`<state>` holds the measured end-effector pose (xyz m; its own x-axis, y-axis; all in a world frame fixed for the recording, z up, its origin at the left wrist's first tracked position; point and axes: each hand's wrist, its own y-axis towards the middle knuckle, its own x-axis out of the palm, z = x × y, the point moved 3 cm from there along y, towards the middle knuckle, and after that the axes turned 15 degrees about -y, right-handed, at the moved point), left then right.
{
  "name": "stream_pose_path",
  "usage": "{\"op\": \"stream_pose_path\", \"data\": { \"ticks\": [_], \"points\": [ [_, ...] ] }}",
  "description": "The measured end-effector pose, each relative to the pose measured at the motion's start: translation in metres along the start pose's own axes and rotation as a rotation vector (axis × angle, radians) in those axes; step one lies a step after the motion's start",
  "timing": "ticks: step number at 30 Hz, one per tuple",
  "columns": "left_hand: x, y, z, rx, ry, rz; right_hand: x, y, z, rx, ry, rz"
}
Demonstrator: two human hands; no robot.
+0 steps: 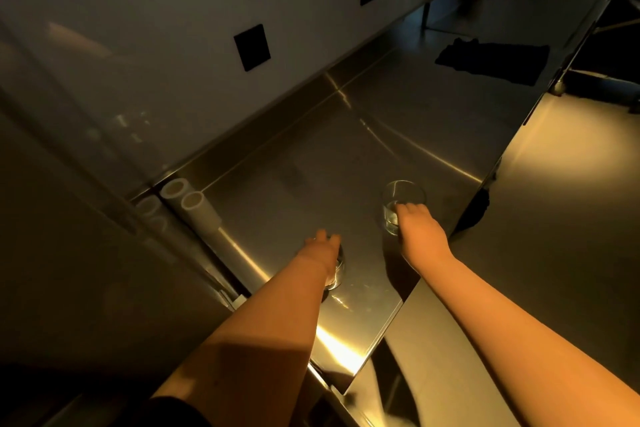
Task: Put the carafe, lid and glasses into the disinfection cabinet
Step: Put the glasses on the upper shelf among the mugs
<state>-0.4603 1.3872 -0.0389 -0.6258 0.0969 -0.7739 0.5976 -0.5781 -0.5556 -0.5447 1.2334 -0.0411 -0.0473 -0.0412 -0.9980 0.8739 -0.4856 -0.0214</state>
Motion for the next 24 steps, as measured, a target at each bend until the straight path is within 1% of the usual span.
{"op": "stream_pose_path", "data": {
  "ticks": [3,9,15,21,24],
  "points": [
    [0.001,0.000,0.001,0.015,-0.010,0.004,-0.001,0.002,0.001,-0.002,-0.015,0.034],
    [0.004,0.000,0.006,0.113,-0.094,0.050,0.003,-0.008,0.003,-0.049,-0.027,0.097],
    [0.005,0.002,0.008,0.145,-0.185,0.054,0.004,-0.028,0.007,-0.138,0.012,0.151],
    [0.006,0.003,0.012,0.124,-0.234,0.004,-0.033,-0.052,0.010,-0.199,0.240,0.391],
    [0.006,0.002,0.015,0.124,-0.237,-0.004,-0.052,-0.059,0.008,-0.251,0.262,0.417]
  ]
}}
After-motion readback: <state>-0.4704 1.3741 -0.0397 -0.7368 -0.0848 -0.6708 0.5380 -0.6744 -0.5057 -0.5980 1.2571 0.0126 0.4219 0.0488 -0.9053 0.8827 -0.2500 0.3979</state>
